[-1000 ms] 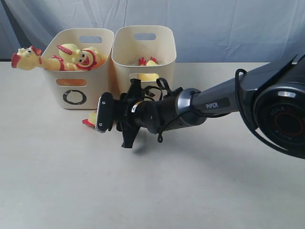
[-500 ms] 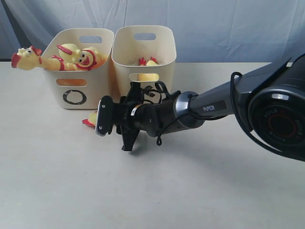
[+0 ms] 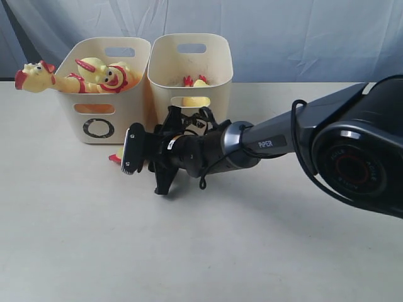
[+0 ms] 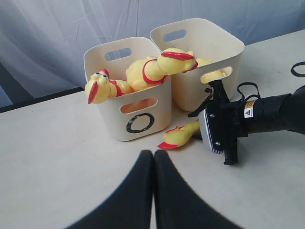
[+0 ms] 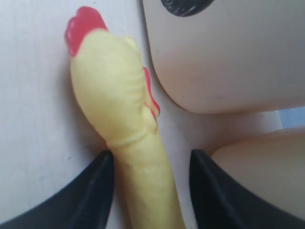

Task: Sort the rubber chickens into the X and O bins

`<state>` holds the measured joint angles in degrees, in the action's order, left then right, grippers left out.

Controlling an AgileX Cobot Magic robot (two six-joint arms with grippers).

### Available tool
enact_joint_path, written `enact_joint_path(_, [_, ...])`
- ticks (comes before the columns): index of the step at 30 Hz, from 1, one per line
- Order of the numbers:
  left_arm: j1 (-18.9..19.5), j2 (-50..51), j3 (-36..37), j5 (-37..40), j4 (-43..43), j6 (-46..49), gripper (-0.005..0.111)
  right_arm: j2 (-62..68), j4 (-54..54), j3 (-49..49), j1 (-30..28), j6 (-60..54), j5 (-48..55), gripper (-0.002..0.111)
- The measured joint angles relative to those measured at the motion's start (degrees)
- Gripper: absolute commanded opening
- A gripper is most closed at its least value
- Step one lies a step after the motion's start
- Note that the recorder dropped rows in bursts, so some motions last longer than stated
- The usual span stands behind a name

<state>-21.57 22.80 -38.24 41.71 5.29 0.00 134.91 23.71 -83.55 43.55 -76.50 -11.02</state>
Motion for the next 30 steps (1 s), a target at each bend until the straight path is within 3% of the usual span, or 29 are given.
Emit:
enact_joint_path(3, [0.0, 0.0, 0.0, 0.0, 0.0, 0.0, 0.0, 0.28, 0.0, 0.0, 0.0, 0.0, 0.1, 0.01])
enact_joint_path(5, [0.0, 0.0, 0.0, 0.0, 0.0, 0.0, 0.0, 0.41, 0.0, -0.28, 0.0, -0.11, 0.1, 0.0])
enact_joint_path(16, [0.0, 0.0, 0.0, 0.0, 0.0, 0.0, 0.0, -1.06, 0.26, -0.3, 0.0, -0.21, 4.31, -0.001])
enact_joint_path(30, [0.0, 0.0, 0.0, 0.0, 0.0, 0.0, 0.0, -11.42, 10.97, -0.3, 0.11, 0.34, 27.16, -0.001])
